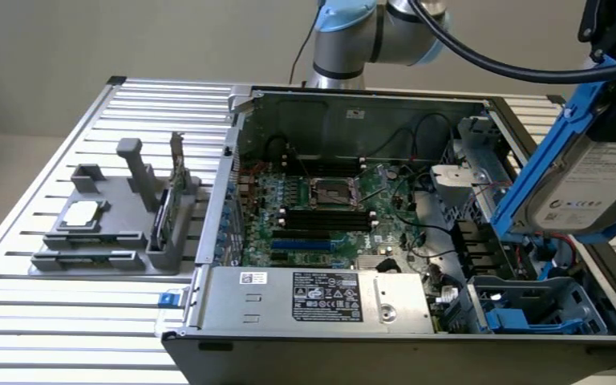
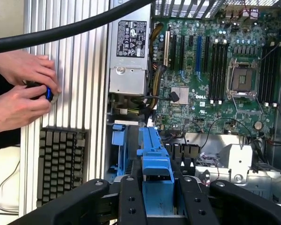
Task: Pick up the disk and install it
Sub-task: 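Pick up the disk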
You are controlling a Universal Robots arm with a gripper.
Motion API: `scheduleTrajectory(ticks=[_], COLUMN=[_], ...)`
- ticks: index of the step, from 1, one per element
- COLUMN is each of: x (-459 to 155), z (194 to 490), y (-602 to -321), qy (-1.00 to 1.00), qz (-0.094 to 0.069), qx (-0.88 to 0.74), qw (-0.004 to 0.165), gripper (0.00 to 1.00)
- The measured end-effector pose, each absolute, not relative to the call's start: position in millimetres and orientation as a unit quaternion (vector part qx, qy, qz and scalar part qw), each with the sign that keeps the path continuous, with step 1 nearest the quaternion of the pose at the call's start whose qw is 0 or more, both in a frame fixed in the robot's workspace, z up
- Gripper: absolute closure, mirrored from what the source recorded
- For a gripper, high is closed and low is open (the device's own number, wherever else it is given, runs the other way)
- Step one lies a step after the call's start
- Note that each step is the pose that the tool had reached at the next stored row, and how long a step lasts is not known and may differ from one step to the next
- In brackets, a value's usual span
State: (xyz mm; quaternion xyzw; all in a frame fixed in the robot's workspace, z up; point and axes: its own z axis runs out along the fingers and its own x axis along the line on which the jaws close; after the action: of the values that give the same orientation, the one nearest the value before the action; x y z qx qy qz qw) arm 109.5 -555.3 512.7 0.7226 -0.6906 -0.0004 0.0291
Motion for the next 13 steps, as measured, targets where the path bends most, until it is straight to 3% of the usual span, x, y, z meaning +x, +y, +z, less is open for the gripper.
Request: scheduleTrajectory(ticks=[13], x=[111], z=[505], y=[-573], qy=[-0.700], qz=[-0.005], qx=[0.714], qw=[0.023], gripper=[0.67])
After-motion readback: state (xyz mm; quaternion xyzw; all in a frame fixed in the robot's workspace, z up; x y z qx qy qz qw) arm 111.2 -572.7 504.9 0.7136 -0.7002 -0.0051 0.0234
